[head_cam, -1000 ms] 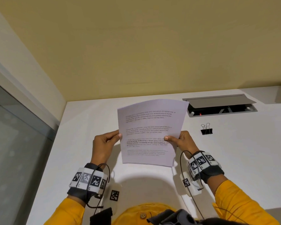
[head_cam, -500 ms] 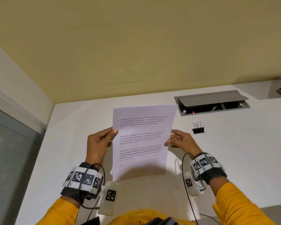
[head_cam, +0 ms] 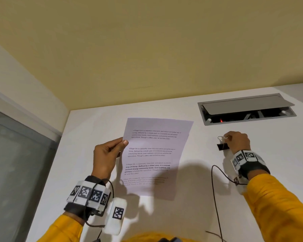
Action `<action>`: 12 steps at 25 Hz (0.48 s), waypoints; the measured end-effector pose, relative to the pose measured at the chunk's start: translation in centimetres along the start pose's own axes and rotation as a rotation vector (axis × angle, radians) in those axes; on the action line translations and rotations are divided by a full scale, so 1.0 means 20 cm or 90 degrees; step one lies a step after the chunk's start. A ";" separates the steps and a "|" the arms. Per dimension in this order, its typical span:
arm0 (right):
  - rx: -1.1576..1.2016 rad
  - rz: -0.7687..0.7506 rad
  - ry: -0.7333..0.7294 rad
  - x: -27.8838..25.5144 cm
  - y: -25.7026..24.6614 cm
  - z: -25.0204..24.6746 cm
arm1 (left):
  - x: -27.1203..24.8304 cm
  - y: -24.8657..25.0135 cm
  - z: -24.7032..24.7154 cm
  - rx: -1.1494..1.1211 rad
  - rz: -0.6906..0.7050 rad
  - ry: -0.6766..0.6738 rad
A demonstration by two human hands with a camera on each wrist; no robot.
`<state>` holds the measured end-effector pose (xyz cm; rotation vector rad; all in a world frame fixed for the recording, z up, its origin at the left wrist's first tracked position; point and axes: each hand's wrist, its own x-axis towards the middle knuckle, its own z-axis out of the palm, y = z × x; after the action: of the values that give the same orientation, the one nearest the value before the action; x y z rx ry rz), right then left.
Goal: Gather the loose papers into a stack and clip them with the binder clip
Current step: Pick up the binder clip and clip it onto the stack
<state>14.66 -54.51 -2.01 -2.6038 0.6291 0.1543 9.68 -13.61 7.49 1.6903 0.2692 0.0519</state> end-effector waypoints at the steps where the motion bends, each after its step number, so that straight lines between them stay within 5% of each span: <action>1: 0.020 0.012 0.010 -0.02 0.00 -0.01 | 0.00 0.00 0.01 0.002 0.000 0.001; 8: 0.322 0.025 -0.035 -0.16 -0.03 -0.10 | 0.03 0.00 0.06 0.003 0.021 -0.013; 12: 0.494 -0.046 -0.038 -0.27 -0.18 -0.22 | 0.03 0.01 0.08 -0.003 0.023 -0.017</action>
<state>11.52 -51.38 4.49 -1.8605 0.4504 -0.0360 10.64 -14.97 7.49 1.6904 0.2188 0.0559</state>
